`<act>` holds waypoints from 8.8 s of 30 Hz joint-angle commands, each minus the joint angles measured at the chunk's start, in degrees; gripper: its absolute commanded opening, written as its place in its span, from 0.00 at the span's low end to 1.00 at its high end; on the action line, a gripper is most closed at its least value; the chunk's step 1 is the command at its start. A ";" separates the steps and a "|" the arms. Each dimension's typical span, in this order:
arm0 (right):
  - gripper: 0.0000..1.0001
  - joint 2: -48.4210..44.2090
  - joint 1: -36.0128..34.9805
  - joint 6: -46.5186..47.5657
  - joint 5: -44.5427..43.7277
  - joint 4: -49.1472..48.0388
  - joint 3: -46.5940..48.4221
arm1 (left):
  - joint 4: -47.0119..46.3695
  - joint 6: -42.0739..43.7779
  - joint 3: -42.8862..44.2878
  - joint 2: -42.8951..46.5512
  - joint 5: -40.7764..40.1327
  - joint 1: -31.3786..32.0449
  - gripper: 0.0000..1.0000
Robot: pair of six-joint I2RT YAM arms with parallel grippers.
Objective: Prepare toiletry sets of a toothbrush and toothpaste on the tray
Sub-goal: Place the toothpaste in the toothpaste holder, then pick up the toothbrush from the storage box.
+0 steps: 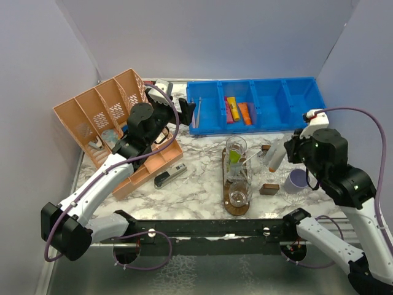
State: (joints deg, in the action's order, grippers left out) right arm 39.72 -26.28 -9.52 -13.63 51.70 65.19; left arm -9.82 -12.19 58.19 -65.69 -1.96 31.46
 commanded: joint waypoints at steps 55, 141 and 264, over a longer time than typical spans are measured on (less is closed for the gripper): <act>0.01 -8.28 -0.15 -14.43 -16.96 -18.92 -22.36 | -3.02 -2.10 -0.57 -0.32 4.06 -0.17 0.91; 0.87 -8.30 -0.25 -10.90 13.56 -25.13 -13.61 | 11.62 -1.41 10.65 -20.39 5.72 -1.03 0.82; 0.92 -19.45 -0.26 -0.63 5.23 -19.12 -17.15 | 39.87 -5.89 65.09 -61.48 -8.59 -0.42 0.00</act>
State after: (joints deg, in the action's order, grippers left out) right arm 18.63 -26.28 -10.63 -6.90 33.04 47.70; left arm 31.14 -18.28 123.87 -131.92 -12.34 31.18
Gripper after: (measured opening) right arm 0.923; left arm 0.096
